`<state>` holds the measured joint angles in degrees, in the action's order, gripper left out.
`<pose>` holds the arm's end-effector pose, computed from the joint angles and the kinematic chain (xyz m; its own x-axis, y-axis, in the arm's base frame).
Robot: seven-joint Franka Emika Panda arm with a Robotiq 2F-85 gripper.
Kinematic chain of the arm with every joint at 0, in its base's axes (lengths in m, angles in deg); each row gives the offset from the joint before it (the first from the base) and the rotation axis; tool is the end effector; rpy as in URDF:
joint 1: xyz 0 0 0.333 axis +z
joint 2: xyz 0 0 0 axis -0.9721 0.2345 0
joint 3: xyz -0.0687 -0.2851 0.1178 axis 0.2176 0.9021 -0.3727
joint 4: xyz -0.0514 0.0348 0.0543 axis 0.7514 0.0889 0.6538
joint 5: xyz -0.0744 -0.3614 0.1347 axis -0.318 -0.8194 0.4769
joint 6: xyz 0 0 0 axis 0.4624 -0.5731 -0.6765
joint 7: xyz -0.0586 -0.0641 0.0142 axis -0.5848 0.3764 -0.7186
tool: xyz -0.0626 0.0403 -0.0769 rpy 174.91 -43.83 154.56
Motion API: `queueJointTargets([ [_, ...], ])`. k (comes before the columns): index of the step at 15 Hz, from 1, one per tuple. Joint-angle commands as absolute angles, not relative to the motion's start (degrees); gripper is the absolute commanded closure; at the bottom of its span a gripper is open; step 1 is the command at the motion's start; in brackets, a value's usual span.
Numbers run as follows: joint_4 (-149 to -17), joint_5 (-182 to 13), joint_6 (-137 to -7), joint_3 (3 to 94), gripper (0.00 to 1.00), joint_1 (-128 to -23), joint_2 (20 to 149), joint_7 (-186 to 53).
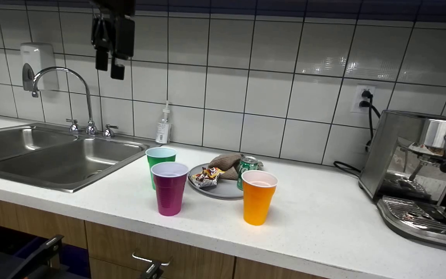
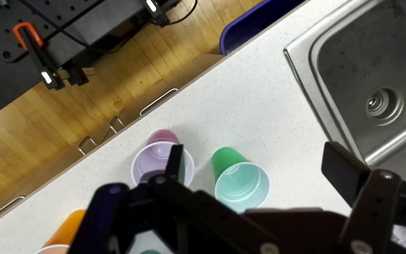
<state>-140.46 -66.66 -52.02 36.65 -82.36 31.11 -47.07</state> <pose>0.3529 0.0299 0.4543 0.8698 -0.4907 -0.0505 -0.4925 -0.8580 -0.1459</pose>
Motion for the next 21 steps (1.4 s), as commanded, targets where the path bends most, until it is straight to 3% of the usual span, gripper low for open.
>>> queueJointTargets([
  [1,-138.6,-70.2,-56.5,37.6,0.00,-84.3,37.0,-44.9],
  [21,-119.4,-75.9,-75.0,50.9,0.00,-86.5,70.9,-45.0],
])
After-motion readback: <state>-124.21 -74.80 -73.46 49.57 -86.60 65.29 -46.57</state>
